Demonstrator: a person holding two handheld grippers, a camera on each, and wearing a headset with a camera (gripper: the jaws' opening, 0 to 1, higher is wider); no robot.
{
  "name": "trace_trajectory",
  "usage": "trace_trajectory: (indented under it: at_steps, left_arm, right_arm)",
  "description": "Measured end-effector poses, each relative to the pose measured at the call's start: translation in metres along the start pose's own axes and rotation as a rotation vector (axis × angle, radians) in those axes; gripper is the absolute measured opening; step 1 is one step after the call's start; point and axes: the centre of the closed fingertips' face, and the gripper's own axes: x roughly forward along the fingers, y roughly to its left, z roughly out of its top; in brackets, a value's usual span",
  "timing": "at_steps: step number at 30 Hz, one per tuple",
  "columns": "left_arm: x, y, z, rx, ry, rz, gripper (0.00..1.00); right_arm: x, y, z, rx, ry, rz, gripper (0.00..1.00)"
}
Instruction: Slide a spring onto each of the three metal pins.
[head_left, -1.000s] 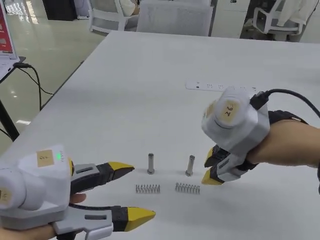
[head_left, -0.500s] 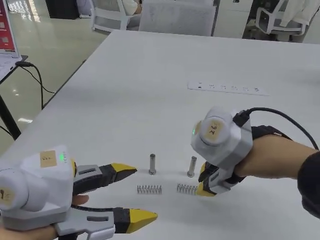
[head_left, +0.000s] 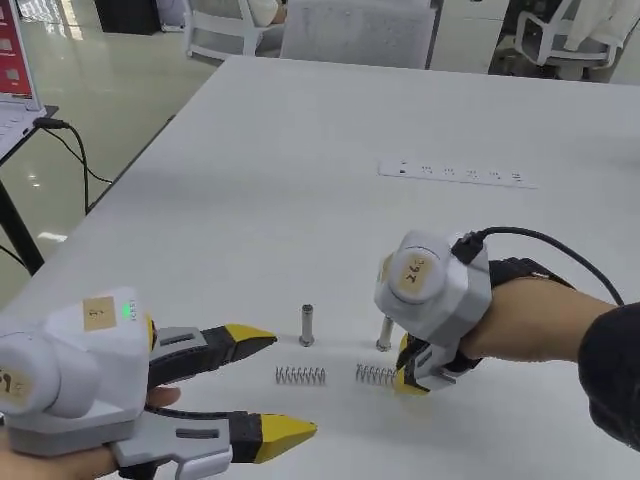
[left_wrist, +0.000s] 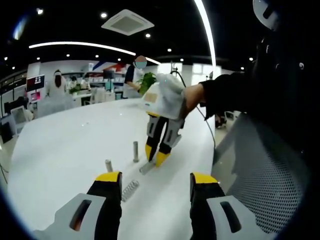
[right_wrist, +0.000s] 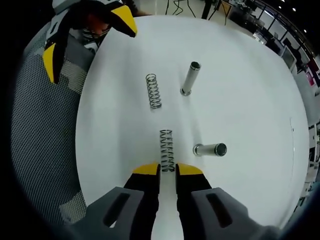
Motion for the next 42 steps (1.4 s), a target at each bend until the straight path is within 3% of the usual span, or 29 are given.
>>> trace_trajectory:
  at_steps: [10,21,28,32,42]
  left_arm:
    - [0.001,-0.003,0.001,0.004,0.003,-0.008,0.49]
    - [0.006,-0.008,0.005,0.028,0.019,-0.053,0.46]
    - [0.014,-0.008,0.018,0.066,0.017,-0.094,0.42]
    - [0.017,-0.01,0.026,0.094,0.02,-0.116,0.4]
    - [0.026,-0.02,0.039,0.123,0.015,-0.176,0.3]
  right_arm:
    - [-0.005,0.004,0.002,0.015,-0.021,0.005,0.07]
    - [-0.041,0.015,0.013,0.018,-0.083,0.024,0.07]
    - [-0.067,0.028,0.023,-0.01,-0.12,0.055,0.07]
    - [-0.08,0.034,0.031,-0.041,-0.14,0.049,0.07]
    - [-0.093,0.049,0.045,-0.13,-0.158,0.048,0.07]
